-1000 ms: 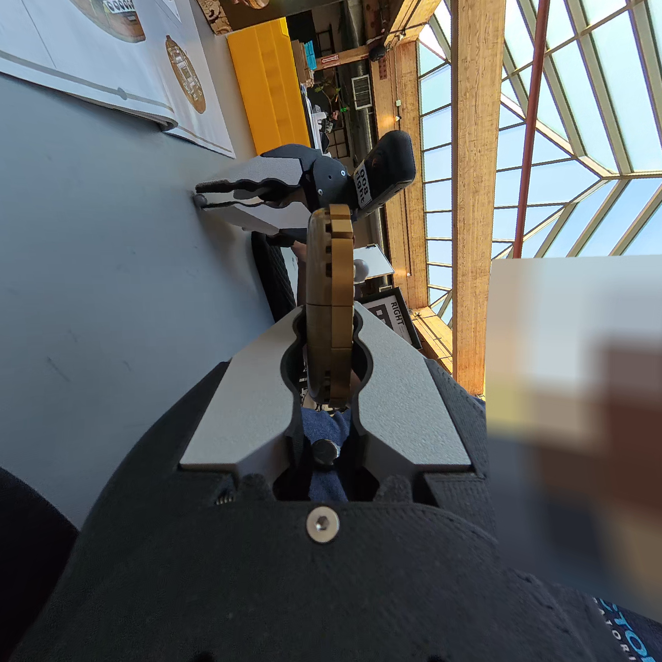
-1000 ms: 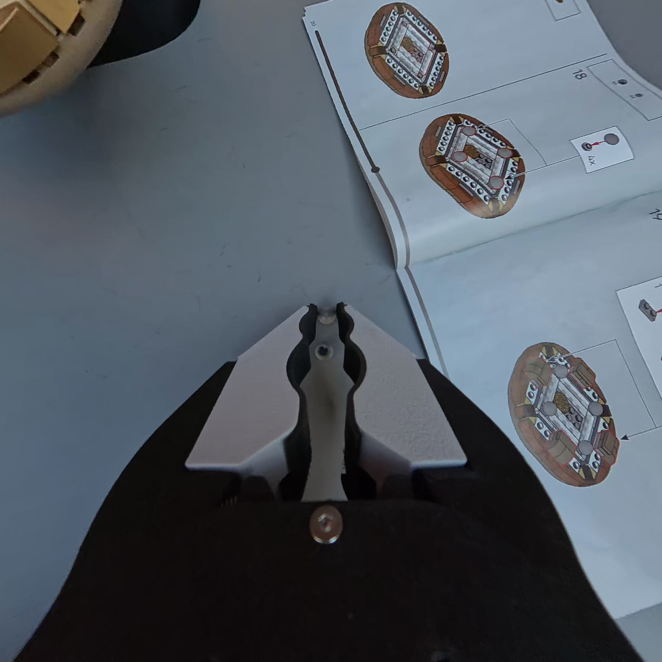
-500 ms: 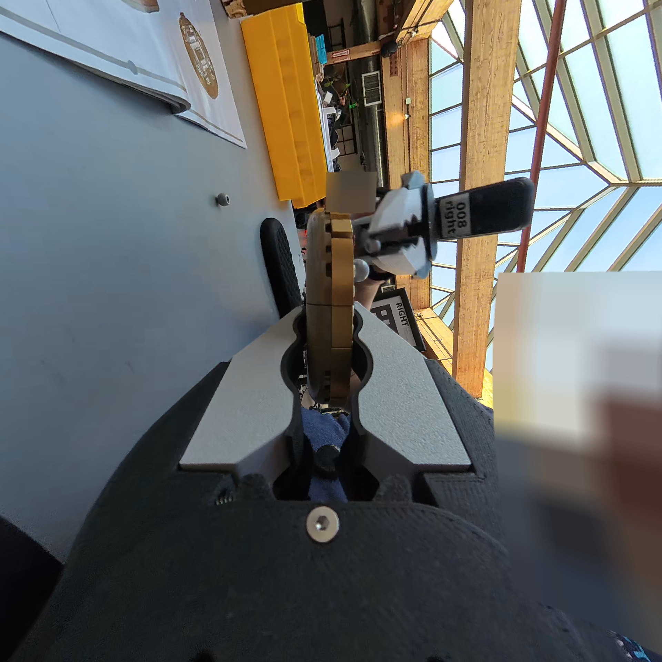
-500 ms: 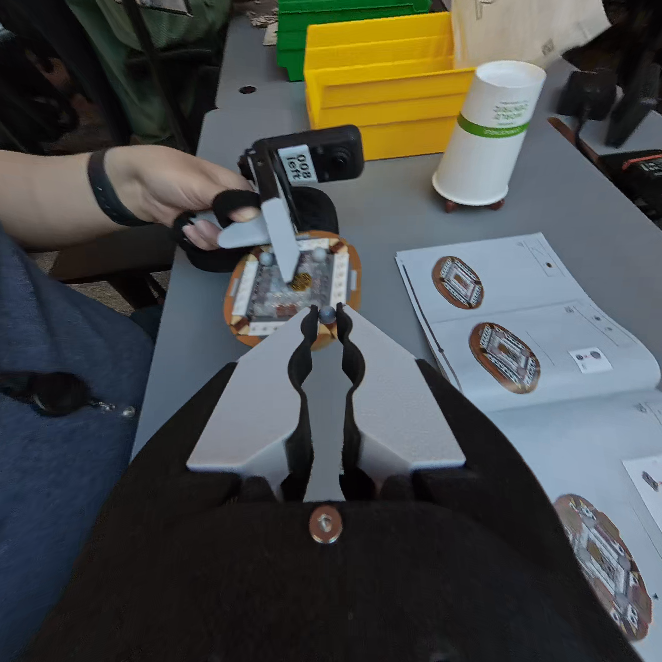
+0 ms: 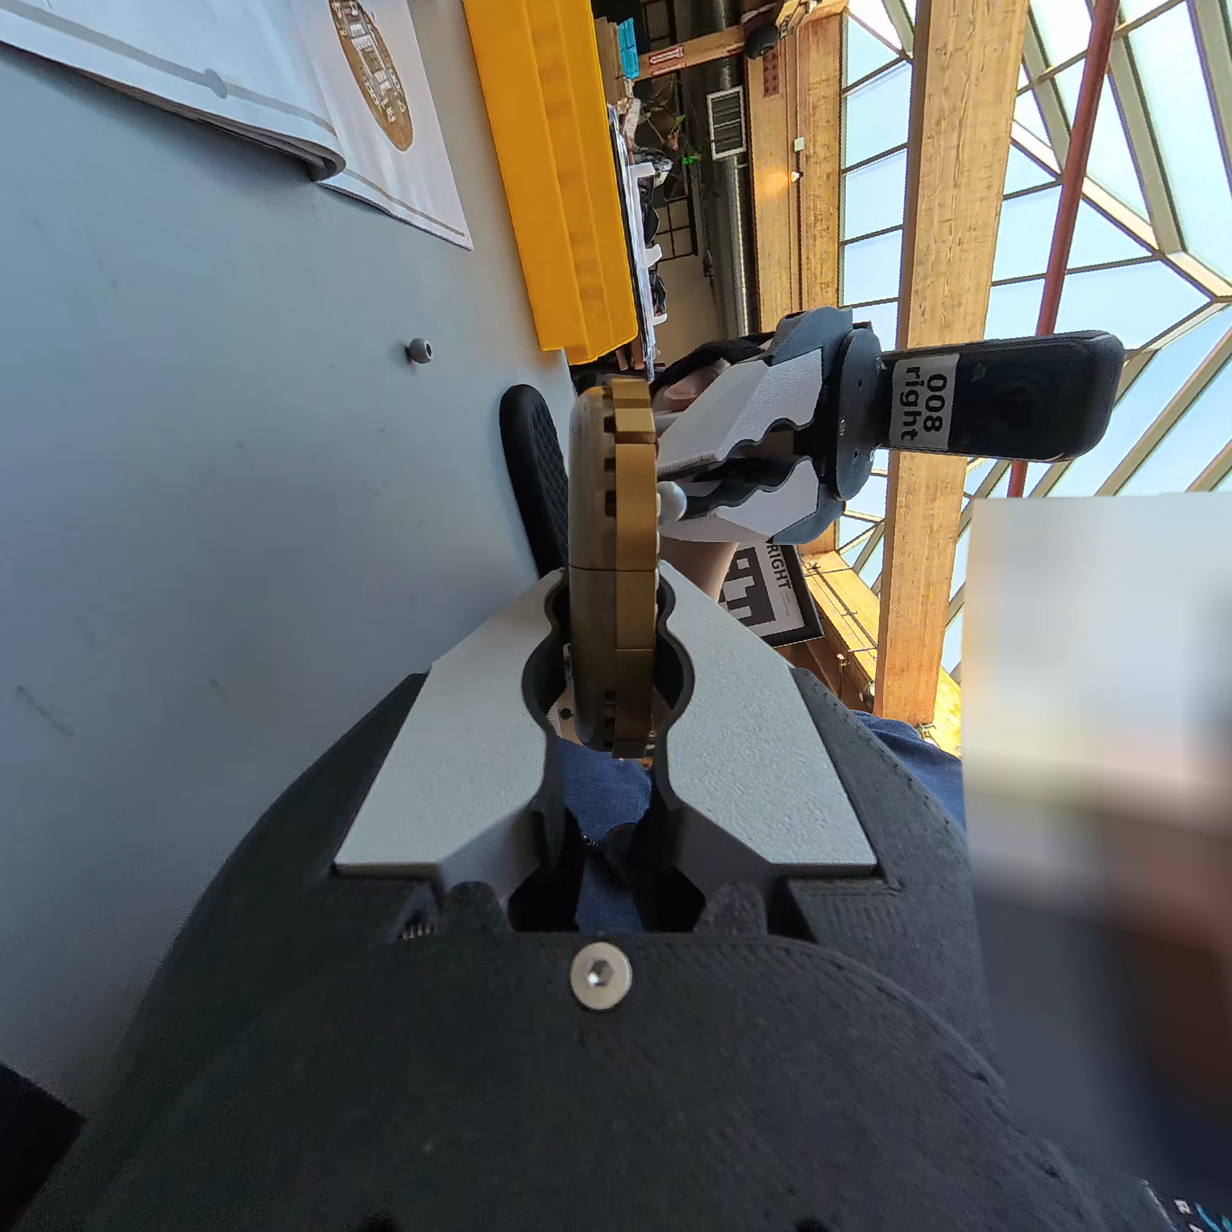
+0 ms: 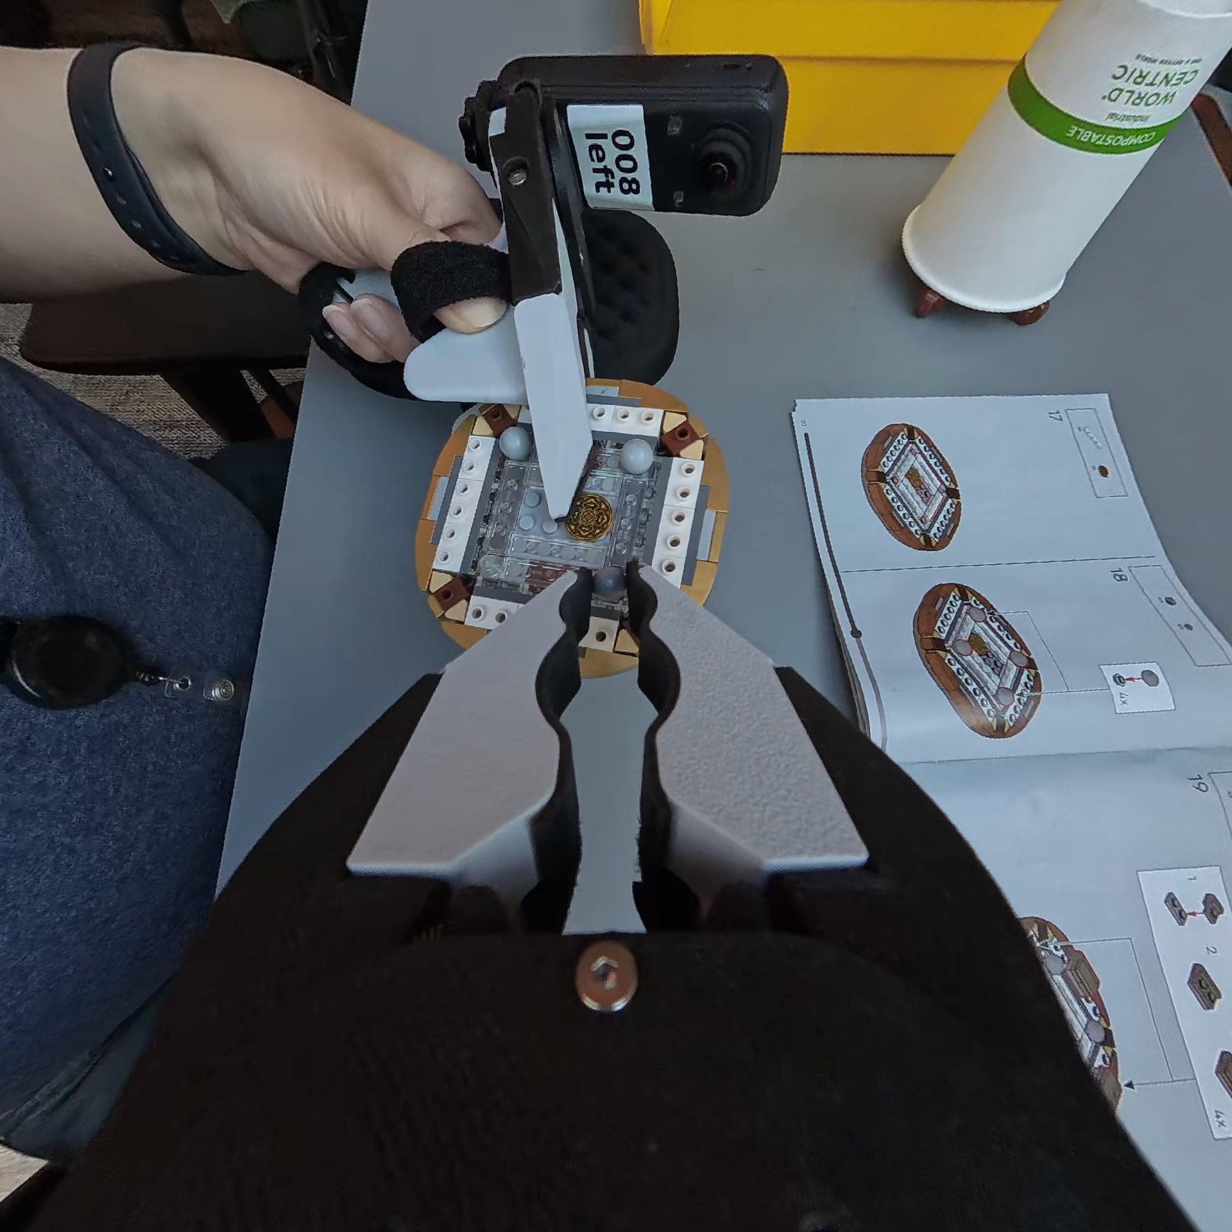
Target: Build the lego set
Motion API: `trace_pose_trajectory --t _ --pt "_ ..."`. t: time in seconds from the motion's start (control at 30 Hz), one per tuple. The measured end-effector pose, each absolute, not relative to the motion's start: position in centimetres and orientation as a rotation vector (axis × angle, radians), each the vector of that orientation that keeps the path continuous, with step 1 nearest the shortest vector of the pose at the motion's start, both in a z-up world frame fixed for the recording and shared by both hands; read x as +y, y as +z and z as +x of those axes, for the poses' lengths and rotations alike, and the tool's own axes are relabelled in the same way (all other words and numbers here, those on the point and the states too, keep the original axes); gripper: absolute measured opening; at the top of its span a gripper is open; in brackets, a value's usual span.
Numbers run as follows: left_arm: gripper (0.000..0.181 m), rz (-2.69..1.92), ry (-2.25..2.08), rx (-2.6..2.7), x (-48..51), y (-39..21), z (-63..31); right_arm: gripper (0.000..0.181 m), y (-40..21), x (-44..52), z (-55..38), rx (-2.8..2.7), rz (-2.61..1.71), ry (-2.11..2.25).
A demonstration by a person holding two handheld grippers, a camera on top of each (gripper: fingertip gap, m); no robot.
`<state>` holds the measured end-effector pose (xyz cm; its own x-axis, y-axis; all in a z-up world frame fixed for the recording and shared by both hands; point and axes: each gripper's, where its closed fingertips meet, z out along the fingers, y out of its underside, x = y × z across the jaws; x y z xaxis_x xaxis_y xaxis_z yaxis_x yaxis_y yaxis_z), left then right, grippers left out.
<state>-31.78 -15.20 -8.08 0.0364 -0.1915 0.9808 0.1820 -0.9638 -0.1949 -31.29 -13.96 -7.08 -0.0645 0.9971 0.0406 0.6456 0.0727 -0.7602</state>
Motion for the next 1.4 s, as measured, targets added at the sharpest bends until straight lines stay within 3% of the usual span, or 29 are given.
trace_pose_trajectory --t 0.4,0.57,0.7,0.87,1.03,1.4 --pt "0.019 -2.008 -2.069 0.004 -15.4 -7.5 -31.6 0.018 -5.6 -14.1 -31.2 -1.708 -1.594 0.889" --pt "0.020 -1.998 -2.070 0.000 -15.4 -7.4 -31.7 0.043 -3.4 -11.9 -30.3 -1.346 -1.685 1.128" --pt "0.020 -1.995 -2.066 0.017 -15.5 -7.1 -31.5 0.056 -5.5 -12.2 -29.6 -1.030 -1.983 1.634" --pt "0.020 -2.001 -2.057 0.037 -15.5 -7.0 -31.1 0.044 -5.9 -13.8 -30.2 -0.852 -2.032 2.004" --pt "0.020 -2.001 -2.053 0.042 -15.5 -6.8 -31.0 0.033 -6.2 -13.7 -30.5 -0.841 -2.040 2.013" --pt "0.020 -2.057 -1.933 0.100 -15.5 -7.2 -30.7 0.032 -6.9 -13.7 -30.4 -0.836 -2.075 1.986"
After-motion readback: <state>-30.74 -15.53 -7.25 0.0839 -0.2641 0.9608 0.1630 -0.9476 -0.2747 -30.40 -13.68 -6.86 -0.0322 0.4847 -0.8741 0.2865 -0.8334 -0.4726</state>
